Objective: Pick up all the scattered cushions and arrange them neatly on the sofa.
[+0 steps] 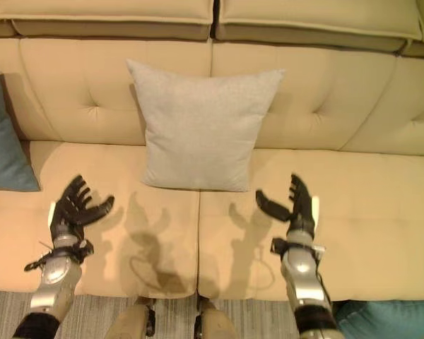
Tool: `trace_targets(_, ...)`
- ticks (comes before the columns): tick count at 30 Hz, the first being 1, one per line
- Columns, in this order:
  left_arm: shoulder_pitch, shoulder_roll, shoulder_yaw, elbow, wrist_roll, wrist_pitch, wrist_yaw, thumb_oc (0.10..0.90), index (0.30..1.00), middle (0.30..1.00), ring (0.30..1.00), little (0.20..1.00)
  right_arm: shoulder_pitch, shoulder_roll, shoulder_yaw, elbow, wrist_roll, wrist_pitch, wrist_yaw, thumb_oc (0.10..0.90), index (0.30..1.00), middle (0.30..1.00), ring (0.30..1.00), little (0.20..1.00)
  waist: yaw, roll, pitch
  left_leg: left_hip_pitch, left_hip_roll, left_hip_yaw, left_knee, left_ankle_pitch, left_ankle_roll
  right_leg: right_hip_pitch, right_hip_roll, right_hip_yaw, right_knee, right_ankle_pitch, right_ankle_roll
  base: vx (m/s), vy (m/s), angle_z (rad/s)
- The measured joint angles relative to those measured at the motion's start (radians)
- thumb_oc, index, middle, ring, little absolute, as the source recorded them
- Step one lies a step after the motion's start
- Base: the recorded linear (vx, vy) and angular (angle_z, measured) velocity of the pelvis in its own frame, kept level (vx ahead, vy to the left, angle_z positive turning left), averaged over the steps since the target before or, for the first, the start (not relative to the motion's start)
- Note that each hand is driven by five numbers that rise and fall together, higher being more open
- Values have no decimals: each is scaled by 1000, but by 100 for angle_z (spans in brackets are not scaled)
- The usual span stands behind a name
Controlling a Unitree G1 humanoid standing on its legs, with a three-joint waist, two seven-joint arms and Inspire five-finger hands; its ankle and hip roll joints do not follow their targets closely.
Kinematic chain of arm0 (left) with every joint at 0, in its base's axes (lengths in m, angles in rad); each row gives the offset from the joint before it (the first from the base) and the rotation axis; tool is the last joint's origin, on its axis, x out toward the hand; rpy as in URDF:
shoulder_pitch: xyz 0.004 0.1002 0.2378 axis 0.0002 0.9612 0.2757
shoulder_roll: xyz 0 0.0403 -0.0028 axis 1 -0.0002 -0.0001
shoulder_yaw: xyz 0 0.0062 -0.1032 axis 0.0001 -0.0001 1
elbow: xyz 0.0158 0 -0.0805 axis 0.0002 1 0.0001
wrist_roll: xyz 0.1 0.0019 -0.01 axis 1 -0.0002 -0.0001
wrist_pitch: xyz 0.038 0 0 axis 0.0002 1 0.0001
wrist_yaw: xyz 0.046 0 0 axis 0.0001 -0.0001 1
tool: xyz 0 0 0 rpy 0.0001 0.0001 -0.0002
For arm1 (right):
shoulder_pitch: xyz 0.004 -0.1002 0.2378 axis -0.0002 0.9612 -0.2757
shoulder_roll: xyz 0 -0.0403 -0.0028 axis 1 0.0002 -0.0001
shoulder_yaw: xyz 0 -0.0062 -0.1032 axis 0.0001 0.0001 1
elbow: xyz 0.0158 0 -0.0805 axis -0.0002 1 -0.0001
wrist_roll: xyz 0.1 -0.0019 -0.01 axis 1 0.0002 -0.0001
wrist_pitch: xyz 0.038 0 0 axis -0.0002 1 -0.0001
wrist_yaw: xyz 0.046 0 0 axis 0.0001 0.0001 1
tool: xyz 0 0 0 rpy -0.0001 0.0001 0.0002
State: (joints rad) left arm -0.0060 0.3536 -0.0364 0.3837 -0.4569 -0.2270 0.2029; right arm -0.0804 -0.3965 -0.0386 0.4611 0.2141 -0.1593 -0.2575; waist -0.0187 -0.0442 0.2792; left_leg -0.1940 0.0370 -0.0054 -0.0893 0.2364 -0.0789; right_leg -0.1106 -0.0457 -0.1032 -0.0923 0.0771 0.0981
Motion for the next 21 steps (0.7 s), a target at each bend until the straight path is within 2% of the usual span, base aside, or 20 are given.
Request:
trace_targets(2, 41, -3, -1, 5, 12, 15, -16, 800, 900, 900, 900, 900, 36, 1, 0, 6, -9, 7, 21, 800, 900, 900, 900, 900, -1, 7, -4, 0, 9, 0, 0, -20, -16, 0, 8, -3, 0, -12, -16, 0, 0, 0)
trace_targets(3, 64, -9, 1, 19, 24, 16, -25, 800, 900, 900, 900, 900, 50, 3, 0, 18, -16, 7, 30, 800, 900, 900, 900, 900, -2, 17, -10, 1, 18, 0, 0, -34, -18, 0, 17, -4, 0, -11, -18, -69, -24, 1)
trace_targets(4, 81, -9, -17, 99, 76, 30, -61, 800, 900, 900, 900, 900, 68, 13, 4, 87, -37, 10, 54, 800, 900, 900, 900, 900, -8, 37, -27, 21, 33, 1, 0, -72, -6, 21, 36, -8, 0, -14, -20, -106, -19, 2)
trace_targets(6, 112, -12, -39, 160, 104, 47, -77, 800, 900, 900, 900, 900, 95, 27, 18, 141, -44, 16, 68, 800, 900, 900, 900, 900, -7, 41, -62, 22, 39, 0, 2, -88, -1, 19, 45, -5, 5, -17, -29, -174, 20, -2)
trace_targets(8, 115, -20, -53, 265, 140, 59, -98, 800, 900, 900, 900, 900, 99, 35, 53, 205, -44, 17, 89, 800, 900, 900, 900, 900, -6, 41, -72, 16, 35, 2, 47, -113, -15, 0, 35, -2, 60, -40, -65, -177, 79, -11)
trace_targets(9, 114, -22, -63, 326, 155, 62, -106, 800, 900, 900, 900, 900, 99, 37, 78, 239, -45, 17, 95, 800, 900, 900, 900, 900, -5, 31, -81, 16, 33, 4, 53, -149, -64, -11, 23, -3, 81, -45, -85, -170, 168, -12)
trace_targets(10, 97, -28, -63, 430, 182, 81, -111, 800, 900, 900, 900, 900, 102, 61, 110, 287, -50, 24, 105, 800, 900, 900, 900, 900, -8, -33, -98, -8, -32, -6, 194, -203, -54, -16, -49, -3, 63, -21, -111, -121, 143, -23)
trace_targets(11, 98, -36, -63, 485, 190, 84, -113, 800, 900, 900, 900, 900, 103, 76, 121, 310, -55, 25, 111, 800, 900, 900, 900, 900, -3, -64, -105, -5, -67, -16, 302, -246, -12, -1, -83, 4, 52, 2, -105, -83, 100, -27)
trace_targets(12, 106, -63, -63, 558, 212, 96, -123, 800, 900, 900, 900, 900, 114, 74, 135, 323, -64, 33, 124, 800, 900, 900, 900, 900, -11, -52, -119, 37, -76, -53, 372, -275, 1, 20, -90, 15, 40, 12, -81, -77, 143, -20)
trace_targets(13, 123, -93, -64, 574, 225, 106, -128, 800, 900, 900, 900, 900, 129, 58, 138, 327, -76, 39, 124, 800, 900, 900, 900, 900, -30, -10, -141, 85, -60, -82, 319, -275, -4, 21, -69, 16, 43, -1, -55, -105, 194, 4)
trace_targets(14, 117, -105, -75, 577, 226, 96, -126, 800, 900, 900, 900, 900, 134, 58, 137, 346, -80, 40, 123, 800, 900, 900, 900, 900, -45, -12, -143, 103, -67, -100, 291, -286, -12, 2, -95, 24, 50, 30, -46, -193, 326, -6)
trace_targets(15, 91, -133, -78, 645, 234, 88, -127, 800, 900, 900, 900, 900, 86, 60, 142, 429, -92, 36, 125, 800, 900, 900, 900, 900, -36, -1, -149, 110, -87, -149, 300, -313, 15, 0, -99, 45, 58, 44, -31, -172, 258, -21)
trace_targets(17, 57, -152, -109, 733, 272, 95, -127, 800, 900, 900, 900, 900, 33, 64, 152, 538, -119, 41, 124, 800, 900, 900, 900, 900, -51, 19, -167, 158, -86, -143, 212, -331, 41, -3, -94, 54, 69, 39, -6, -224, 276, -19)
trace_targets(18, 32, -153, -122, 755, 294, 100, -127, 800, 900, 900, 900, 900, 35, 71, 152, 564, -128, 45, 122, 800, 900, 900, 900, 900, -54, 3, -179, 170, -109, -133, 167, -322, 77, -36, -120, 67, 82, 34, 5, -252, 243, -20)
trace_targets(20, 19, -148, -121, 768, 311, 99, -122, 800, 900, 900, 900, 900, 29, 93, 153, 606, -148, 51, 122, 800, 900, 900, 900, 900, -47, -19, -183, 167, -137, -109, 146, -299, 101, -62, -151, 91, 92, 43, 33, -307, 223, -32)
trace_targets(21, 11, -142, -121, 790, 327, 102, -120, 800, 900, 900, 900, 900, 37, 110, 158, 632, -159, 49, 120, 800, 900, 900, 900, 900, -54, -39, -190, 156, -166, -97, 155, -286, 121, -75, -181, 96, 90, 59, 56, -263, 162, -23)
